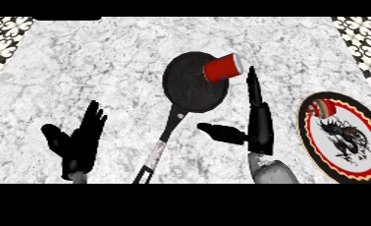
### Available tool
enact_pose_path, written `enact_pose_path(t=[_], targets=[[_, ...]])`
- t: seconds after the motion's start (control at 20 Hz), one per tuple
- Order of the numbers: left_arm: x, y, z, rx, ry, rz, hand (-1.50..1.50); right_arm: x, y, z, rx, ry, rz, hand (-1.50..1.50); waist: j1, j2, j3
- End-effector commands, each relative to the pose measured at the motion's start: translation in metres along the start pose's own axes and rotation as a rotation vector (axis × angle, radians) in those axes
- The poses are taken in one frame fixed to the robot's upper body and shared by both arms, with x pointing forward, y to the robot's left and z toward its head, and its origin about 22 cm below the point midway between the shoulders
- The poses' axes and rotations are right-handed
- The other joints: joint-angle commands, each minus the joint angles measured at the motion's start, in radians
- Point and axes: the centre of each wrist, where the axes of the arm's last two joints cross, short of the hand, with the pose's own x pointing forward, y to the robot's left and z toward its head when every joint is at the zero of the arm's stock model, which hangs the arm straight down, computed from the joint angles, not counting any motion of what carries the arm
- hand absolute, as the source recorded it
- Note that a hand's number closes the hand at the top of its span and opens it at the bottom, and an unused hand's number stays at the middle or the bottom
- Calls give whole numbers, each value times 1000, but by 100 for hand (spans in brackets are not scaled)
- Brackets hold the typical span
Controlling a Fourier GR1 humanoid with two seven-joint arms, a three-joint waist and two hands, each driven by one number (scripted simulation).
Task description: Pick the can from the plate and place it in the pan
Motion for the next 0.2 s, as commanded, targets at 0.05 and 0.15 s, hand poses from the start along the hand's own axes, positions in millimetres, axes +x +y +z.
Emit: enact_pose_path(t=[0.05,0.15], targets=[[4,-1,12,6,0,8,0,-9,-4,37,-35,24,29,-150,2,1,-1],[0,-5,-2,9,-1,2,0,2,-12,42,-56,23,17,-150,0,2,-1]])
